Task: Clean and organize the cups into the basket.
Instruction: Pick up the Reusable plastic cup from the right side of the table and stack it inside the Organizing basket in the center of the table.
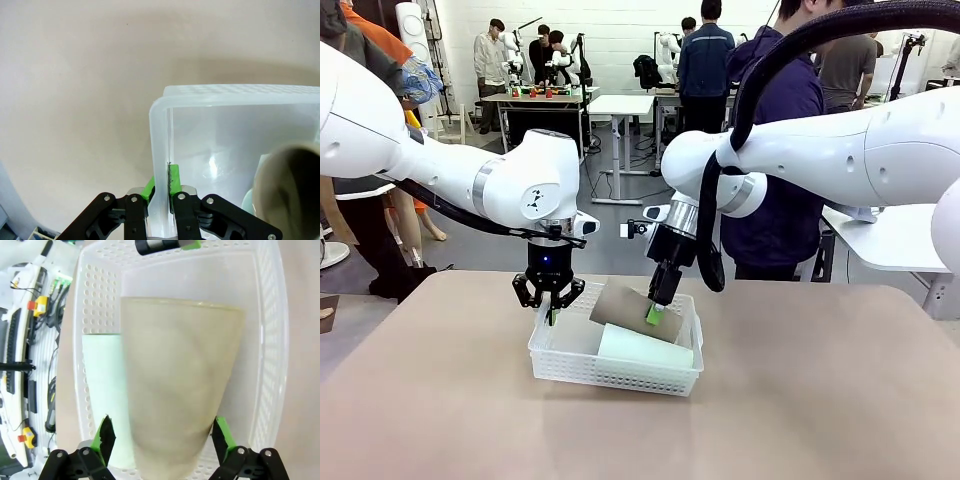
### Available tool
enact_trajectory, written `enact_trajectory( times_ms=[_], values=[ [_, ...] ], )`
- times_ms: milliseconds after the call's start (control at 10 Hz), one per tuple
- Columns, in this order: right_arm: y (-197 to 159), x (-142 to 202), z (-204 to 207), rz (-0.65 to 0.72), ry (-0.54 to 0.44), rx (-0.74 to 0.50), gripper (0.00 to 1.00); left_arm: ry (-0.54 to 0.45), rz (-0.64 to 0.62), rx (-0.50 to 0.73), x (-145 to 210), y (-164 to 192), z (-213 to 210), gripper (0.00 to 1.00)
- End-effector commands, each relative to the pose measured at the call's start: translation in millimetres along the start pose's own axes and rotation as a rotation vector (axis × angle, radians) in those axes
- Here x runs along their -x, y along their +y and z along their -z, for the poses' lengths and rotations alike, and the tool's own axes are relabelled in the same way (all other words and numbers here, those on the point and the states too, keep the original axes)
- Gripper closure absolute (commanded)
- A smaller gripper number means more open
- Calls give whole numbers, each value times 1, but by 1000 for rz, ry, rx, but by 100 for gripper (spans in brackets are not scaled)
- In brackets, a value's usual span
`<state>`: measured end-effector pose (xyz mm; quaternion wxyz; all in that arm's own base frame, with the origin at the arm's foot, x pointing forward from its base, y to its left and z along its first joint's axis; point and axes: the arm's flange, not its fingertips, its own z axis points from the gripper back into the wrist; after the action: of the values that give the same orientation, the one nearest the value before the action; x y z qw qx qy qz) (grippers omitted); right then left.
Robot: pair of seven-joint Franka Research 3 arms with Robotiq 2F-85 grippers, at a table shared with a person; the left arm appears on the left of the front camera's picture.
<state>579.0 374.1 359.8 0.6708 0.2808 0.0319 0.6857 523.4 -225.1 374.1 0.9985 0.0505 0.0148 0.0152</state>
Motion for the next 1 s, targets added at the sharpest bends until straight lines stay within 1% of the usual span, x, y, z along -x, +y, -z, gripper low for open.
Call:
enact_trajectory(
  times_ms=[0,300,400,500,600,700,900],
  values=[
    [10,2,-10,-28,10,67,0,-4,-1,0,0,1,-2,100],
    [21,3,-23,-41,3,108,0,-4,-1,0,0,1,-2,100],
    [28,5,-32,-57,-12,127,0,-4,-1,0,0,1,-2,100],
    [47,17,-51,-70,-57,135,0,-4,-1,0,0,1,-2,100],
    [76,43,-78,-99,-151,171,0,-4,-1,0,0,1,-2,100],
    [113,87,-104,-133,-270,206,0,-4,-1,0,0,1,-2,100],
    [173,171,-121,-194,-446,281,0,-4,-1,0,0,1,-2,100]
  ],
)
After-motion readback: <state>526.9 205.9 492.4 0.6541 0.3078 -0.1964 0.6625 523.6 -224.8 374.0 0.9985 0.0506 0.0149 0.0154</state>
